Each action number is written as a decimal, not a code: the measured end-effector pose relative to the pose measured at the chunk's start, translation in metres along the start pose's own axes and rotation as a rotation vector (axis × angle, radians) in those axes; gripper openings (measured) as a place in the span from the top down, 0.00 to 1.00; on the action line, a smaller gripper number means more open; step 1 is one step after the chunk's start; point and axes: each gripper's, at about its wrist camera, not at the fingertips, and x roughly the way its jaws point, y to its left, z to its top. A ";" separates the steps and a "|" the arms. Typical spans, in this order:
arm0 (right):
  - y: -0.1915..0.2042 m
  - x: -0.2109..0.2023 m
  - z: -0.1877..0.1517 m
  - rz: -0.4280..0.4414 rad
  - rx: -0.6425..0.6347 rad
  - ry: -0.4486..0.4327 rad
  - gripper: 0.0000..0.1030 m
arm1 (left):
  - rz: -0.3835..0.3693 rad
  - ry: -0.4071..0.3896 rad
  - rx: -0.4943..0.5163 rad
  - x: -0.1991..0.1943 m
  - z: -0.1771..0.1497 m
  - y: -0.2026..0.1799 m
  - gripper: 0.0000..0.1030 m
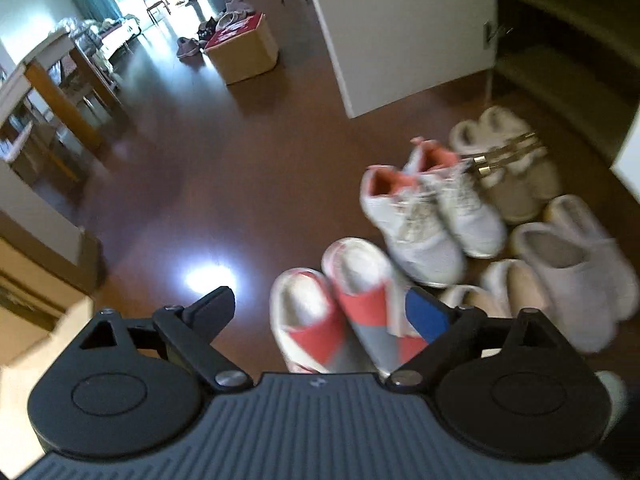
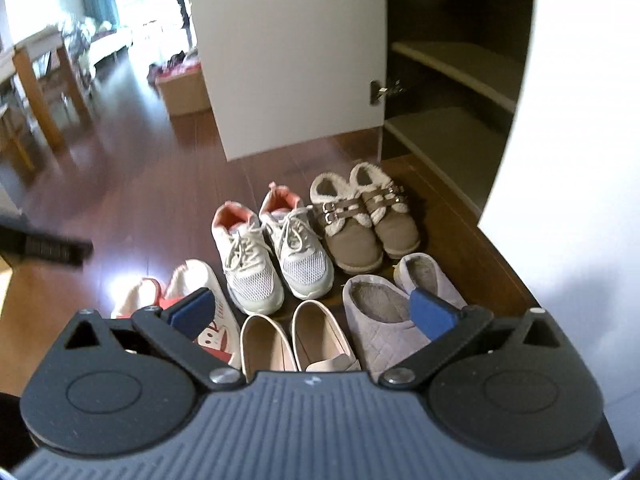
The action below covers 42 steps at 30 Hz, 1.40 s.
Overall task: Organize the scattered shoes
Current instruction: 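Open the left gripper and withdraw both tools from the slippers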
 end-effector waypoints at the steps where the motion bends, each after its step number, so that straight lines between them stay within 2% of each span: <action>1: 0.000 -0.007 -0.004 -0.001 -0.002 -0.006 0.01 | -0.007 -0.016 -0.009 -0.011 -0.012 -0.005 0.09; 4: -0.006 -0.034 -0.024 -0.017 -0.014 -0.019 0.01 | -0.065 -0.021 -0.056 -0.022 -0.043 -0.016 0.09; 8: -0.012 -0.067 -0.049 -0.053 0.010 -0.016 0.01 | -0.145 0.031 -0.127 -0.045 -0.087 -0.025 0.09; 11: -0.015 -0.095 -0.061 -0.090 0.052 -0.019 0.01 | -0.169 0.065 -0.074 -0.058 -0.105 -0.039 0.09; 15: -0.010 -0.133 -0.062 -0.089 0.064 -0.077 0.00 | -0.164 0.028 -0.032 -0.068 -0.112 -0.051 0.09; 20: -0.007 -0.130 -0.063 -0.086 0.053 -0.068 0.00 | -0.191 0.014 -0.068 -0.074 -0.115 -0.053 0.09; 24: -0.015 -0.118 -0.065 -0.114 0.075 -0.031 0.00 | -0.194 0.036 -0.086 -0.071 -0.112 -0.056 0.09; 30: -0.027 -0.109 -0.070 -0.109 0.124 -0.004 0.00 | -0.199 0.074 -0.103 -0.064 -0.109 -0.057 0.09; 42: -0.026 -0.107 -0.074 -0.127 0.116 0.004 0.01 | -0.208 0.086 -0.085 -0.056 -0.115 -0.060 0.09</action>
